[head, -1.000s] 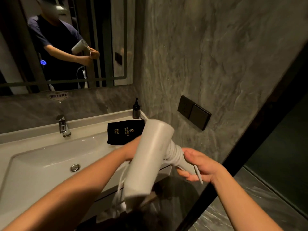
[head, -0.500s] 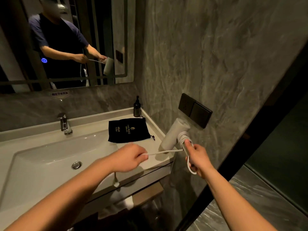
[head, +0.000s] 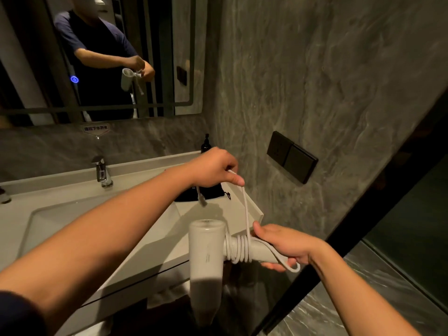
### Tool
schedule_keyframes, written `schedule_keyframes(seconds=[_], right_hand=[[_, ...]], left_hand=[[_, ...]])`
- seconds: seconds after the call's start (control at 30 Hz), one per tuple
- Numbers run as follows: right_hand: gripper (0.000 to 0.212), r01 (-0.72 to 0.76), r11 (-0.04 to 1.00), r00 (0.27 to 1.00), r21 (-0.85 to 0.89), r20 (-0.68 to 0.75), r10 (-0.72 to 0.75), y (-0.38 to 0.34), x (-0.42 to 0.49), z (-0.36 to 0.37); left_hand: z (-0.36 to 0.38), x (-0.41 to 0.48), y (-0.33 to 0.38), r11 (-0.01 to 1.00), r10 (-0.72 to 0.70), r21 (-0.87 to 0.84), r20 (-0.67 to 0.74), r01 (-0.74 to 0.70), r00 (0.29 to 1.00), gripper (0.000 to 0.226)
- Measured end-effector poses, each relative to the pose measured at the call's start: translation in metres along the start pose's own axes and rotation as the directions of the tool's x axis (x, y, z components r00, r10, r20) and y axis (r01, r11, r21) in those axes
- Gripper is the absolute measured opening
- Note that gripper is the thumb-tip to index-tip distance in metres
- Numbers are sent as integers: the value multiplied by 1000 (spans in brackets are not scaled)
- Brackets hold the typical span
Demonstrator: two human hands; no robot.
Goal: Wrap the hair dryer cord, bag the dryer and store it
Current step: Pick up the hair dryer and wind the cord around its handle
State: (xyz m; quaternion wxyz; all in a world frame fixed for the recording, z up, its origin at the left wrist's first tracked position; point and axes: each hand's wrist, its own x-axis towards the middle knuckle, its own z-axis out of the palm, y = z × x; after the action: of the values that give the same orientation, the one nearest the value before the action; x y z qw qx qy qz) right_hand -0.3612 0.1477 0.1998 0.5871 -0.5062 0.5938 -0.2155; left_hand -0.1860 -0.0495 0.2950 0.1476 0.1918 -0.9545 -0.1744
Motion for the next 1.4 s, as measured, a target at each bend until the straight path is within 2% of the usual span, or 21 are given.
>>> schedule_keyframes(seconds=[0.07, 0.13, 0.17, 0.23, 0.3, 0.37, 0.43, 0.53, 0.6, 0.63, 0.7, 0.8, 0.9, 1.0, 1.07, 1.13, 1.23, 1.27, 1.33, 1.4], right_hand=[[64, 98, 982, 988, 163, 105, -116, -3, -7, -2], [58, 206, 928, 958, 310, 129, -256, -5, -11, -4], [58, 260, 895, 942, 362, 111, -318, -5, -12, -5], [57, 347, 826, 919, 444, 15, -394, -4, -11, -6], [53, 409, 786, 911, 463, -158, -381, -3, -6, -6], [59, 432, 791, 887, 434, -364, -284, 0, 4, -7], [70, 411, 829, 815, 378, -561, -149, 6, 15, -9], [64, 252, 939, 613, 235, -789, 33, 22, 31, -17], [53, 128, 982, 494, 140, -868, 60, 36, 41, -21], [49, 86, 991, 471, 100, -881, 48, 43, 44, -22], [47, 12, 1000, 523, 21, -852, 12, 55, 51, -21], [51, -79, 984, 709, -158, -703, -56, 59, 51, -14], [68, -4, 972, 881, -235, -460, -107, 49, 45, -6], [62, 5, 971, 961, -237, -268, -71, 32, 37, -1], [50, 33, 970, 988, -242, -138, -68, 22, 31, -3], [45, 93, 981, 995, -171, -2, -95, 17, 24, -5], [63, 189, 982, 975, -22, 120, -185, 17, 15, -11], [69, 226, 972, 962, 56, 143, -232, 17, 11, -14], [62, 310, 910, 914, 276, 178, -366, 19, 5, -19], [55, 350, 804, 877, 481, 133, -462, 23, 1, -23]], left_hand=[[18, -2, -14, 984, -63, -165, 35, 68, 997, 42], [43, -10, -30, 918, -115, -371, 88, 139, 989, 32], [57, -16, -34, 868, -122, -466, 138, 173, 983, 21], [89, -35, -35, 757, -129, -595, 267, 269, 955, 30], [125, -58, -26, 690, -165, -642, 310, 334, 936, 29], [152, -80, -19, 742, -246, -571, 256, 352, 935, 40], [165, -95, -21, 788, -253, -515, 227, 336, 940, 41], [162, -112, -33, 871, -290, -355, 187, 340, 939, 33], [149, -122, -38, 934, -272, -201, 134, 295, 953, 29], [138, -124, -39, 959, -242, -120, 112, 255, 964, 29], [112, -121, -36, 983, -177, 58, 56, 174, 983, 33], [70, -100, -27, 966, 6, 257, -96, 19, 995, 33], [36, -77, -20, 942, 113, 330, -120, -68, 986, 29], [17, -56, -16, 928, 207, 333, -93, -165, 974, 33], [11, -41, -14, 941, 228, 268, -59, -204, 972, 34], [11, -27, -17, 971, 188, 143, 31, -190, 982, 30], [23, -21, -32, 987, 77, -156, 237, -41, 969, 22], [31, -24, -38, 964, 36, -263, 295, 44, 955, 19], [52, -36, -42, 867, -33, -457, 348, 200, 937, 12], [77, -53, -39, 705, -89, -653, 304, 276, 949, 8]])
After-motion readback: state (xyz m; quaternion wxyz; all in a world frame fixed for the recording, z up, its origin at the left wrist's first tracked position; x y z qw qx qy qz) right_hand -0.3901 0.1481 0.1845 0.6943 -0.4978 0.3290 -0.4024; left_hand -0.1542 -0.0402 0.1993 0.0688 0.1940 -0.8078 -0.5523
